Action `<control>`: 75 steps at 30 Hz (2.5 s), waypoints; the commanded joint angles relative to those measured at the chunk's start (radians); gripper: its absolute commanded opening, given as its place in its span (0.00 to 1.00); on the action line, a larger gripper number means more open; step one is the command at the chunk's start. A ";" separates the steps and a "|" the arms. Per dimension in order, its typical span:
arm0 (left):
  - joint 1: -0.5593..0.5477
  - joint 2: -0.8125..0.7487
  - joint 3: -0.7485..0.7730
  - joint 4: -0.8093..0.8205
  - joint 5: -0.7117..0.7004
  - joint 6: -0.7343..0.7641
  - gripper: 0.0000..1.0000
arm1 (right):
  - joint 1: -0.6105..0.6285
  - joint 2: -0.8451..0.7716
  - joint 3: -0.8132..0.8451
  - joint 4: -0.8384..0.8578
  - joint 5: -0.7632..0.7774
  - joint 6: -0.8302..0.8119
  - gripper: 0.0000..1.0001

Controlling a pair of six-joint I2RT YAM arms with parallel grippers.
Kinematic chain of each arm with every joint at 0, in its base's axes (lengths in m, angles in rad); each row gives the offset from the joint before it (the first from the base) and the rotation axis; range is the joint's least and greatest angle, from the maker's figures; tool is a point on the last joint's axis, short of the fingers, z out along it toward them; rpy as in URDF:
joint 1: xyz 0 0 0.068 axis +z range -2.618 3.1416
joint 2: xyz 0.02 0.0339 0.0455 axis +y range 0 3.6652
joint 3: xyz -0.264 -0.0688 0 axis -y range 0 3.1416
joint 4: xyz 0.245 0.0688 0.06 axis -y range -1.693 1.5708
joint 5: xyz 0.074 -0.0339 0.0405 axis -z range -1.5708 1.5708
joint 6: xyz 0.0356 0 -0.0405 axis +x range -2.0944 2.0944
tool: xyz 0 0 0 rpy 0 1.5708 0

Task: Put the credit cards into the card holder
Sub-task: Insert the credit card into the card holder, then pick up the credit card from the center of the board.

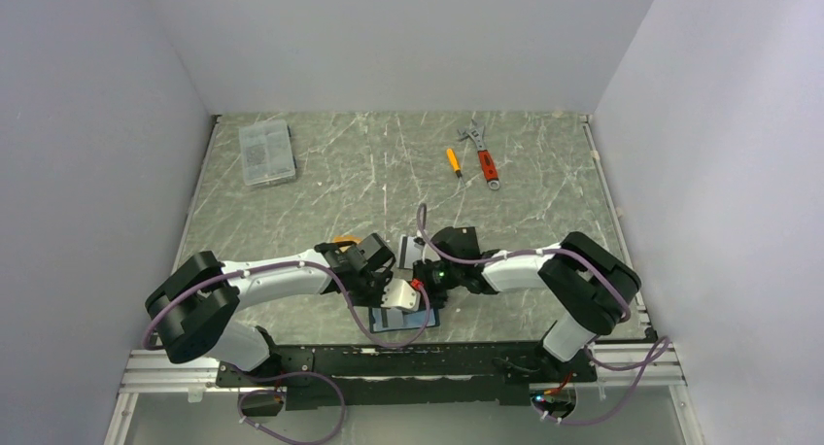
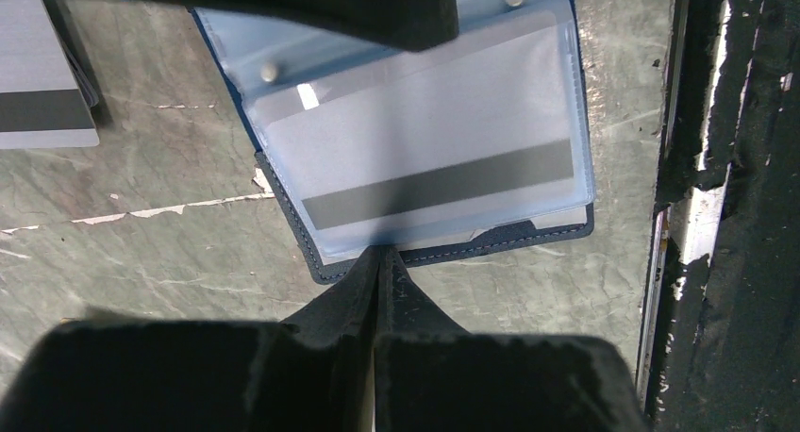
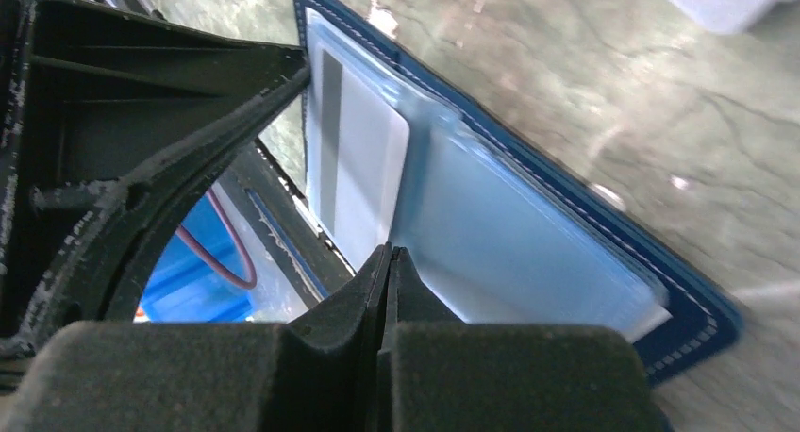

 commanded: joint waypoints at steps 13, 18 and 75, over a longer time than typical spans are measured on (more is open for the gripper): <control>0.000 -0.021 0.031 -0.043 -0.009 -0.006 0.13 | -0.015 -0.060 0.073 -0.146 0.054 -0.070 0.05; 0.017 -0.052 0.088 -0.109 -0.050 0.007 0.61 | -0.167 -0.214 0.101 -0.282 0.033 -0.146 0.21; 0.270 0.556 0.714 0.138 0.399 -0.851 0.69 | -0.501 -0.061 -0.009 -0.113 0.293 -0.045 0.69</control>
